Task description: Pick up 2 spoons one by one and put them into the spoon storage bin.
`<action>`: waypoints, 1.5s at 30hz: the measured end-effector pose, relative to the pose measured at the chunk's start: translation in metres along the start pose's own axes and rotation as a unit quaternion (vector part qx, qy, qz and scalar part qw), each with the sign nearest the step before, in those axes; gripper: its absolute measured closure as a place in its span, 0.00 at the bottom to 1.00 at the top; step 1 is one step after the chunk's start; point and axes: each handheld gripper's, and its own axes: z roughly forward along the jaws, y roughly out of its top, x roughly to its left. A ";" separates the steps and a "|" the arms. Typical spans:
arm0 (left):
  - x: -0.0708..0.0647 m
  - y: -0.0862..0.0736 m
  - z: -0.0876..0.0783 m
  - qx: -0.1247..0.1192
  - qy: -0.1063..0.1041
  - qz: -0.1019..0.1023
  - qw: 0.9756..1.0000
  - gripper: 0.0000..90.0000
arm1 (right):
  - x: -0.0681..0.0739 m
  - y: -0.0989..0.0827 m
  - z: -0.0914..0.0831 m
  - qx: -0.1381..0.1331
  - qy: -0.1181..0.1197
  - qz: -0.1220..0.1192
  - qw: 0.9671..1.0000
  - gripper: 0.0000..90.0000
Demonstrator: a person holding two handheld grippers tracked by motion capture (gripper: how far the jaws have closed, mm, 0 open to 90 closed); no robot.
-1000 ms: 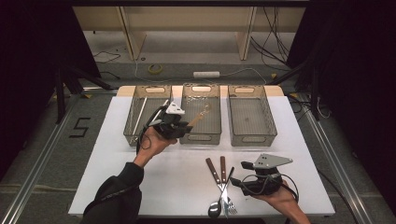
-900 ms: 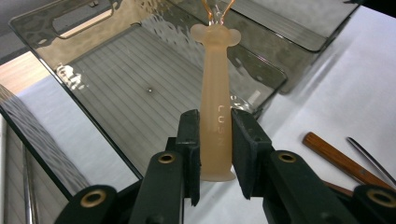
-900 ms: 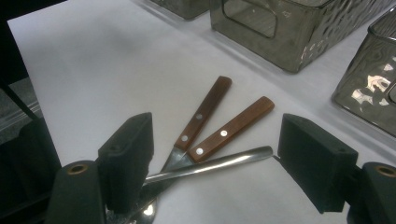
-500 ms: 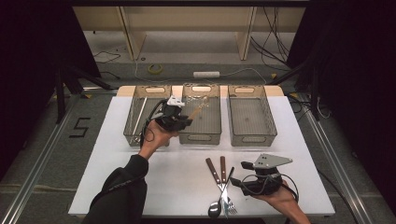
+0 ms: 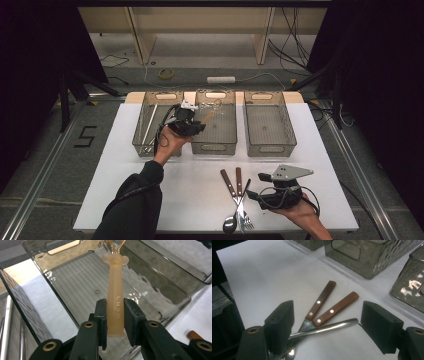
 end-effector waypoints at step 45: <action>-0.012 -0.008 -0.011 0.000 -0.034 -0.032 0.999 0.35 | -0.001 0.000 0.000 0.000 -0.007 0.003 1.000 0.33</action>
